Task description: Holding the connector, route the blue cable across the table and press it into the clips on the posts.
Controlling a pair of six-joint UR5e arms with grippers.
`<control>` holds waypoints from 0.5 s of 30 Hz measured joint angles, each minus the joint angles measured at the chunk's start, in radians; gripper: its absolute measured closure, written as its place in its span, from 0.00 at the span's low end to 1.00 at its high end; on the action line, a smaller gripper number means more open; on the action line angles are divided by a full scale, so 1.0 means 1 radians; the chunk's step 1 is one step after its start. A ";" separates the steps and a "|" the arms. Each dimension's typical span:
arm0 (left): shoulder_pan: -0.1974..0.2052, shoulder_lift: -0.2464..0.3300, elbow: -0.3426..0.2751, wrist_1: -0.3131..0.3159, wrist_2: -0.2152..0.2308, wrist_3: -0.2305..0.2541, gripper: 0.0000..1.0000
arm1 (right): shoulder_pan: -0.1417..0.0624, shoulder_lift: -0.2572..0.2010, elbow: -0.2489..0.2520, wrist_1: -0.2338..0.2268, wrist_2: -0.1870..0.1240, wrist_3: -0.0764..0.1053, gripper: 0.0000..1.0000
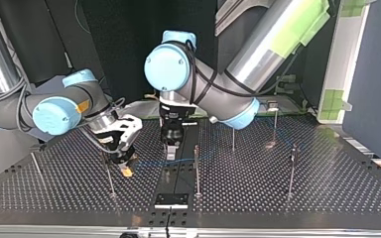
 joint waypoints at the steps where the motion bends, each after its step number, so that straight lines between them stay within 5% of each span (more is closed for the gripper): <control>1: 0.001 0.000 0.001 0.002 0.003 -0.001 0.00 | 0.000 0.000 0.000 0.000 0.000 0.000 1.00; 15: 0.017 -0.088 0.097 -0.025 0.010 -0.015 0.00 | 0.000 0.000 0.000 0.001 -0.007 0.000 1.00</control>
